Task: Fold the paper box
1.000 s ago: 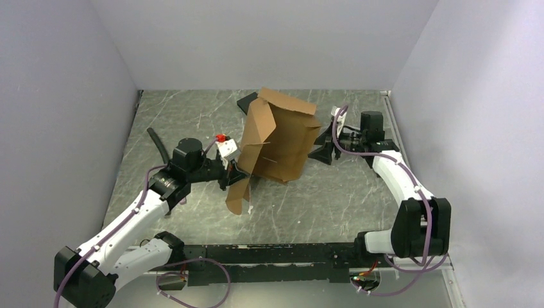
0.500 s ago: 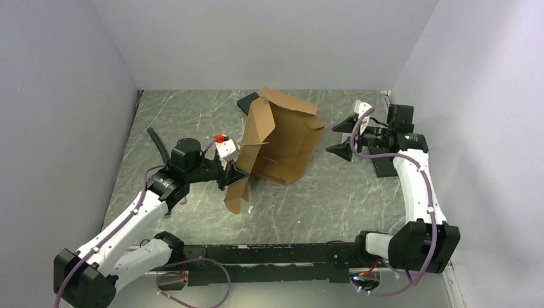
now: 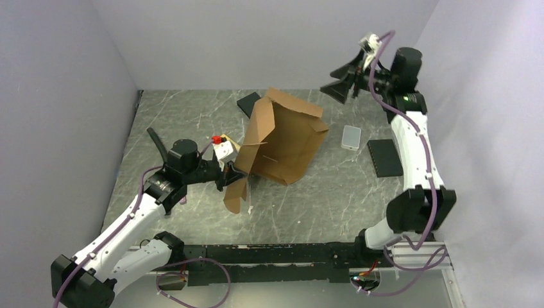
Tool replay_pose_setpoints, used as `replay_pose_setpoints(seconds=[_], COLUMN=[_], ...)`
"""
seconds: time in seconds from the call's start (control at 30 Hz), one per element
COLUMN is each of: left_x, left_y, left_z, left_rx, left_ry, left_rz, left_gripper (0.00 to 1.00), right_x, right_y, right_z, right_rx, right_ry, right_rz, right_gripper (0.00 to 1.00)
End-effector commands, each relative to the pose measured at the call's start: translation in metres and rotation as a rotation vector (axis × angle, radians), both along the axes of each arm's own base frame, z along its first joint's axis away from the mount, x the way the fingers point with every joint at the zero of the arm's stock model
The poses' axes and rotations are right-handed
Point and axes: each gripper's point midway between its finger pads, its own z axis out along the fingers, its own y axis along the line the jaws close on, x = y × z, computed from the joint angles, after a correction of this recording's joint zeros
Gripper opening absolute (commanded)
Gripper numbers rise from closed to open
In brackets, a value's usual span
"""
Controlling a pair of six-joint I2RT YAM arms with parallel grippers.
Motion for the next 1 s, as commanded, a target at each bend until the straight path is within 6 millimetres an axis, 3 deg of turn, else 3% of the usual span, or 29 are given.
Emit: replay_pose_setpoints(seconds=[0.0, 0.2, 0.47, 0.63, 0.97], left_x=[-0.003, -0.004, -0.004, -0.005, -0.006], left_y=[0.001, 0.003, 0.003, 0.004, 0.009], left_z=[0.013, 0.014, 0.016, 0.024, 0.029], left_rx=[-0.016, -0.027, -0.046, -0.091, -0.177], left_ry=[-0.073, -0.077, -0.063, -0.059, 0.001], left_rz=[-0.032, -0.028, -0.035, -0.041, -0.012], left_gripper=[0.00, 0.00, 0.00, 0.00, 0.00], right_x=[0.030, 0.031, 0.009, 0.000, 0.015], right_y=[0.020, 0.057, 0.076, 0.080, 0.072], right_z=[0.004, -0.038, -0.076, -0.083, -0.070], right_rx=[0.037, -0.080, -0.210, -0.275, -0.169], right_ry=[0.137, 0.213, 0.223, 0.192, 0.249], right_rz=[-0.043, 0.006, 0.083, 0.061, -0.005], right_gripper=[0.80, 0.82, 0.82, 0.81, 0.84])
